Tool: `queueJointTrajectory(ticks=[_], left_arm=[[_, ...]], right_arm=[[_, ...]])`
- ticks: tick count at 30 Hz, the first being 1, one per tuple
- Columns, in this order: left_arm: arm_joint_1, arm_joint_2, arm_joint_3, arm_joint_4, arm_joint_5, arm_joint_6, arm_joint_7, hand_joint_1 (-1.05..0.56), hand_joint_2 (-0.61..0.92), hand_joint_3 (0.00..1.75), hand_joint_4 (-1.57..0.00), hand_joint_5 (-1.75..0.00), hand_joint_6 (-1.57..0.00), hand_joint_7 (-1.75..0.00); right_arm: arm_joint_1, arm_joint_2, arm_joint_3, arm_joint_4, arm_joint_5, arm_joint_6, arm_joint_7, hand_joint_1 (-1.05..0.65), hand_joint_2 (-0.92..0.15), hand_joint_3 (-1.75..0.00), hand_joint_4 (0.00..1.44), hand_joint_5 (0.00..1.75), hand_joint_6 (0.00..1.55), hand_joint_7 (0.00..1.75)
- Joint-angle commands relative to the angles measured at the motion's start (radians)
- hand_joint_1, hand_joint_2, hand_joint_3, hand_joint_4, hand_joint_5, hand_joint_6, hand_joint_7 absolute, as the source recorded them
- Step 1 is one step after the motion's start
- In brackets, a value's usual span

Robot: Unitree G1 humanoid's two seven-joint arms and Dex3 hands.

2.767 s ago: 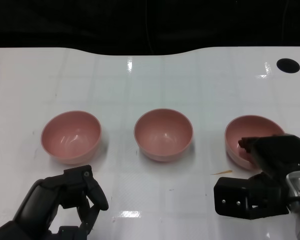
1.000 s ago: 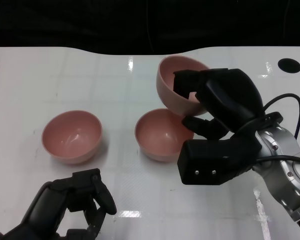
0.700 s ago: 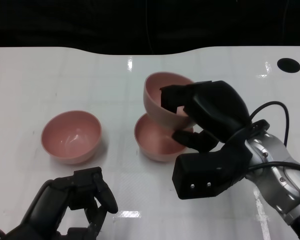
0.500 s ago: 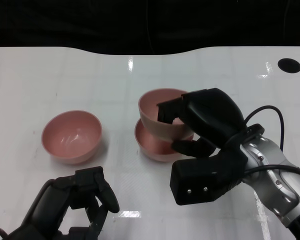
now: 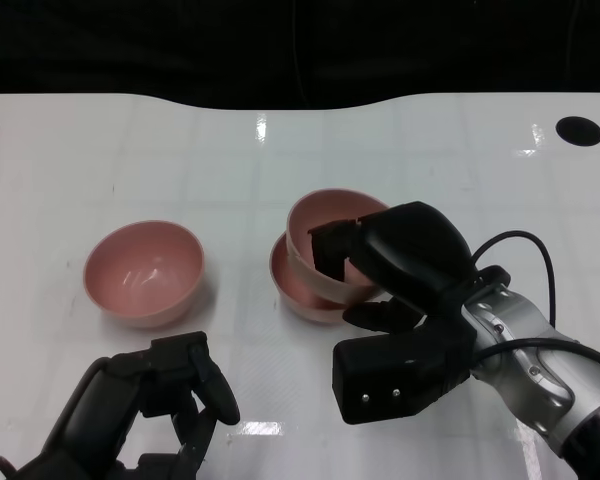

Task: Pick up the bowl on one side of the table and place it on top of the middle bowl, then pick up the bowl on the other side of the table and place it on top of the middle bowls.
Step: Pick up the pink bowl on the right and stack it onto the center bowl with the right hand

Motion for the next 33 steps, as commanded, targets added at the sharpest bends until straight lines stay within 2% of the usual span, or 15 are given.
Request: queueJointTrajectory(ticks=[1, 3, 4, 6, 7, 9, 10, 11, 13, 16, 23, 27, 29, 33], left_arm=[[0.012, 0.008, -0.003, -0.005, 0.007, -0.006, 0.009, -0.12, 0.41, 1.35, -0.84, -1.7, -0.8, -1.47], [0.013, 0.007, -0.003, -0.008, 0.003, -0.002, 0.008, -0.13, 0.4, 1.36, -0.84, -1.7, -0.81, -1.46], [0.012, 0.007, -0.001, -0.008, 0.001, -0.002, 0.008, -0.13, 0.4, 1.36, -0.84, -1.7, -0.81, -1.45], [0.011, 0.006, 0.001, -0.009, -0.002, -0.001, 0.009, -0.13, 0.41, 1.36, -0.84, -1.69, -0.82, -1.45], [0.011, 0.007, 0.002, -0.01, -0.002, -0.004, 0.009, -0.13, 0.41, 1.36, -0.84, -1.69, -0.82, -1.45], [0.012, 0.009, 0.001, -0.016, 0.007, -0.003, 0.012, -0.13, 0.41, 1.36, -0.84, -1.69, -0.81, -1.45], [0.012, 0.009, 0.0, -0.017, 0.012, -0.004, 0.013, -0.13, 0.41, 1.37, -0.84, -1.69, -0.8, -1.46], [0.012, 0.009, 0.0, -0.017, 0.014, -0.004, 0.014, -0.12, 0.4, 1.37, -0.84, -1.69, -0.8, -1.47], [0.014, 0.008, -0.001, -0.019, 0.012, 0.0, 0.014, -0.12, 0.4, 1.38, -0.84, -1.7, -0.8, -1.47], [0.015, 0.009, 0.0, -0.018, 0.011, -0.004, 0.013, -0.12, 0.4, 1.38, -0.84, -1.69, -0.79, -1.48], [0.014, 0.008, 0.0, -0.016, 0.004, -0.008, 0.009, -0.13, 0.4, 1.37, -0.84, -1.69, -0.79, -1.47], [0.014, 0.008, -0.002, -0.018, 0.006, -0.007, 0.01, -0.13, 0.4, 1.38, -0.83, -1.69, -0.79, -1.47], [0.013, 0.009, -0.003, -0.02, 0.012, -0.003, 0.011, -0.13, 0.4, 1.38, -0.84, -1.69, -0.79, -1.47], [0.009, 0.011, -0.003, -0.019, 0.01, 0.003, 0.008, -0.12, 0.4, 1.38, -0.84, -1.69, -0.79, -1.47]], right_arm=[[-0.024, 0.01, 0.007, 0.043, 0.001, -0.013, -0.033, -0.22, -0.41, -0.98, 0.97, 1.75, 0.69, 1.75], [-0.032, 0.02, 0.01, 0.071, 0.002, -0.02, -0.053, -0.22, -0.44, -0.93, 0.96, 1.75, 0.68, 1.71], [-0.037, 0.026, 0.011, 0.089, 0.002, -0.025, -0.065, -0.22, -0.47, -0.86, 0.94, 1.75, 0.73, 1.54], [-0.045, 0.033, 0.015, 0.116, 0.0, -0.033, -0.086, -0.22, -0.53, -0.71, 0.86, 1.75, 0.9, 1.02], [-0.049, 0.037, 0.02, 0.13, -0.003, -0.034, -0.091, -0.25, -0.58, -0.57, 0.82, 1.66, 0.98, 0.75], [-0.058, 0.041, 0.03, 0.155, -0.003, -0.036, -0.091, -0.34, -0.72, -0.23, 0.86, 1.12, 1.02, 0.34], [-0.062, 0.041, 0.036, 0.163, -0.004, -0.035, -0.085, -0.36, -0.79, -0.12, 0.86, 0.83, 1.0, 0.17], [-0.067, 0.039, 0.046, 0.169, -0.009, -0.033, -0.071, -0.37, -0.84, -0.07, 0.86, 0.66, 0.97, 0.09], [-0.076, 0.035, 0.065, 0.179, -0.021, -0.029, -0.051, -0.43, -0.9, -0.07, 0.73, 0.36, 0.82, 0.02], [-0.089, 0.033, 0.088, 0.199, -0.041, -0.019, -0.037, -0.52, -0.92, -0.12, 0.59, 0.21, 0.68, 0.0], [-0.099, 0.017, 0.126, 0.184, -0.083, 0.028, 0.025, -0.7, -0.92, -0.28, 0.36, 0.08, 0.45, 0.0], [-0.086, 0.009, 0.124, 0.16, -0.088, 0.036, 0.038, -0.73, -0.92, -0.3, 0.33, 0.06, 0.42, 0.0], [-0.065, -0.003, 0.113, 0.127, -0.081, 0.041, 0.042, -0.75, -0.92, -0.32, 0.28, 0.04, 0.34, 0.0], [-0.034, -0.024, 0.089, 0.057, -0.065, 0.046, 0.05, -0.75, -0.92, -0.35, 0.24, 0.02, 0.27, 0.0]])
